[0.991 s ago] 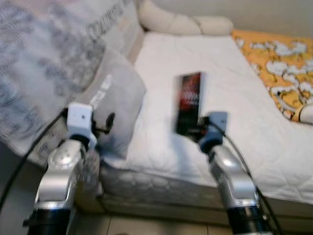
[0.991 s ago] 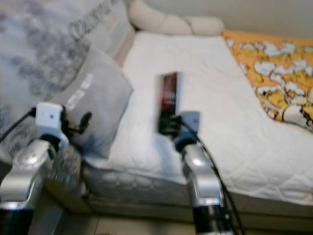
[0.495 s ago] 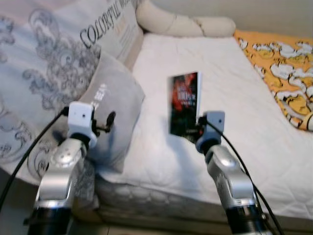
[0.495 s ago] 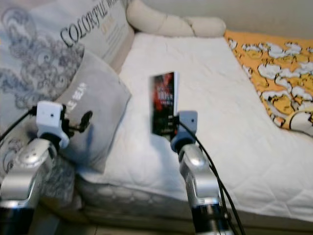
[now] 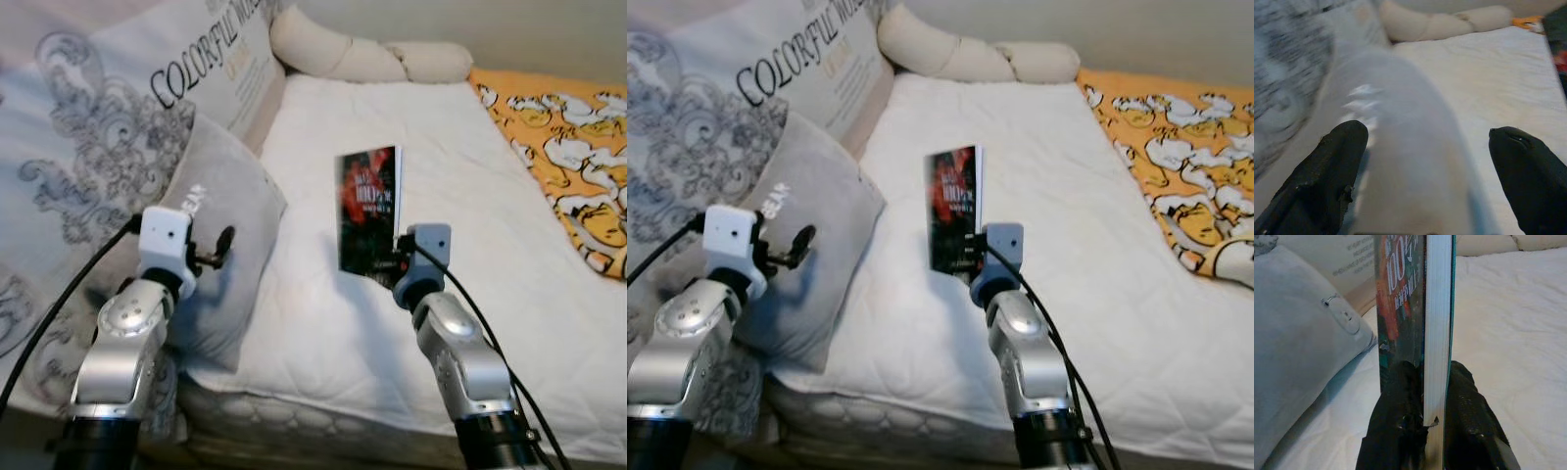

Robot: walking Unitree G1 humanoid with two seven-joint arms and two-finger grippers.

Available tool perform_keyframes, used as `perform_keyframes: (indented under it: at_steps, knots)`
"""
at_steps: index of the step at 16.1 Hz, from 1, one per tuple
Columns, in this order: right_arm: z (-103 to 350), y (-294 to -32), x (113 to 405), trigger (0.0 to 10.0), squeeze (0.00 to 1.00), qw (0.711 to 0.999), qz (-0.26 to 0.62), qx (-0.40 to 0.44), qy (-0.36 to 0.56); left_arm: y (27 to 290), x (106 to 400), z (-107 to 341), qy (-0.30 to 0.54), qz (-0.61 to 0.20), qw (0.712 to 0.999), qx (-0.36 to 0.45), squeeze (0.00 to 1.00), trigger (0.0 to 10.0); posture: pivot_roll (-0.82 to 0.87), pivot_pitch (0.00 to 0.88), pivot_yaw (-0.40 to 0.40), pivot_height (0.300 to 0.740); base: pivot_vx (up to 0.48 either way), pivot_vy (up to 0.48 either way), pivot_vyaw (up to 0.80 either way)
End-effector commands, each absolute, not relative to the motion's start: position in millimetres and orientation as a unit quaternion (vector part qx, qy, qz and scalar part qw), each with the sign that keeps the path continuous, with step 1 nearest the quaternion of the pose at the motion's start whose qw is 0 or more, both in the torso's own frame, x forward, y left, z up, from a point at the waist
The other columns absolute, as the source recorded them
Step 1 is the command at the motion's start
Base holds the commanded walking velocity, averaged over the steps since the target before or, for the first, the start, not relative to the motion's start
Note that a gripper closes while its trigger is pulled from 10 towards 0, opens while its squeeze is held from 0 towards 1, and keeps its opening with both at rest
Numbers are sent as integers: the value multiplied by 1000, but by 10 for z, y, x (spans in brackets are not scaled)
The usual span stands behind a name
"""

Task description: Clean up the room

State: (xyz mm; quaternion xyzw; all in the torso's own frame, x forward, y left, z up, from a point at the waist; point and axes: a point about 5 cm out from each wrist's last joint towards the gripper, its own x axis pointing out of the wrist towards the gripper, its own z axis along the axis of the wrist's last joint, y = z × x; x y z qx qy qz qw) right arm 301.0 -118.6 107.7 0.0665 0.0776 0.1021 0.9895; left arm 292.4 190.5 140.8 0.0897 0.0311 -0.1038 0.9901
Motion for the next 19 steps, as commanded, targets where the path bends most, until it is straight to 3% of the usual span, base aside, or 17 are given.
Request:
perform_keyframes:
  at_steps: [1, 5, 12, 14, 19]
  knots:
    - [1216, -1300, 3036, 10000, 0, 993, 84, 70, 51, 1845, 2897, 1413, 35, -128, 985, 109, 0, 10000, 68, 0, -17, 740, 0, 0, 0]
    - [1264, -1354, 3010, 10000, 0, 991, 96, 75, 52, 1765, 2816, 1447, 37, -180, 975, 125, 0, 10000, 37, 0, 11, 740, 0, 0, 0]
    - [1293, -1317, 3390, 10000, 0, 963, 199, 110, 143, 1682, 2779, 1433, 83, -311, 932, 166, 0, 10000, 11, 0, 67, 740, 0, 0, 0]
    - [1195, -1306, 3524, 10000, 0, 942, 228, 127, 212, 1770, 2709, 1426, 115, -350, 912, 183, 0, 10000, 26, 0, 64, 740, 0, 0, 0]
    - [1017, -1271, 3630, 10000, 0, 891, 229, 265, 289, 1874, 2615, 1442, 136, -356, 906, 186, 0, 10000, 77, 0, 54, 740, 0, 0, 0]
